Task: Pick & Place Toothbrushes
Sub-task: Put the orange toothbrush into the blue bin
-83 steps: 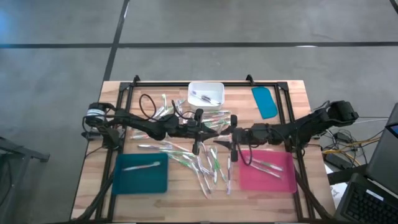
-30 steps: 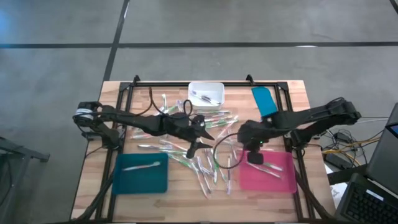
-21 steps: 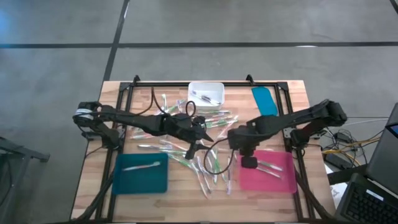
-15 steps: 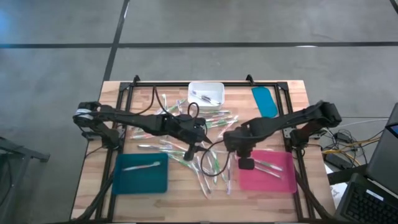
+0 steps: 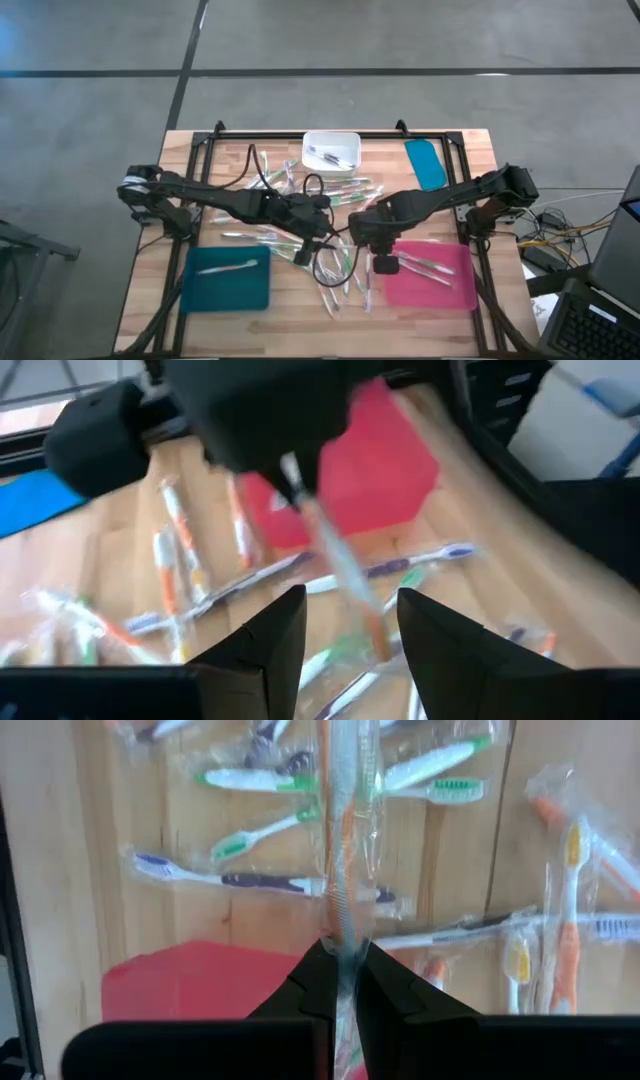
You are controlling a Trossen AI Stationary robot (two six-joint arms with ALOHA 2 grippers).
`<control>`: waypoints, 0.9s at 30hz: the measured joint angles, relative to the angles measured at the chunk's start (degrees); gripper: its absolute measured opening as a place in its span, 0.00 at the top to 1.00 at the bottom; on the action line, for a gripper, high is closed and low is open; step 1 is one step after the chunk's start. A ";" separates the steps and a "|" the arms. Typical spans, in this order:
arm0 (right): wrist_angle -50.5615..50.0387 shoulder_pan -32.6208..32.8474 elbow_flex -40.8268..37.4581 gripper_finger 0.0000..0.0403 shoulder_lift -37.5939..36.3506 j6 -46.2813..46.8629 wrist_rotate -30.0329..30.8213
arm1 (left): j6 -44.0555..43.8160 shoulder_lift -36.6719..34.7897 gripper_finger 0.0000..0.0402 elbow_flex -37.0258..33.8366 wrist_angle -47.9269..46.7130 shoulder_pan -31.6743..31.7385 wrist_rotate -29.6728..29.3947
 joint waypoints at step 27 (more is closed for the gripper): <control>2.07 0.00 0.99 0.97 -0.13 -1.58 5.84 | -1.88 0.00 0.76 -0.15 -1.07 -0.28 -1.23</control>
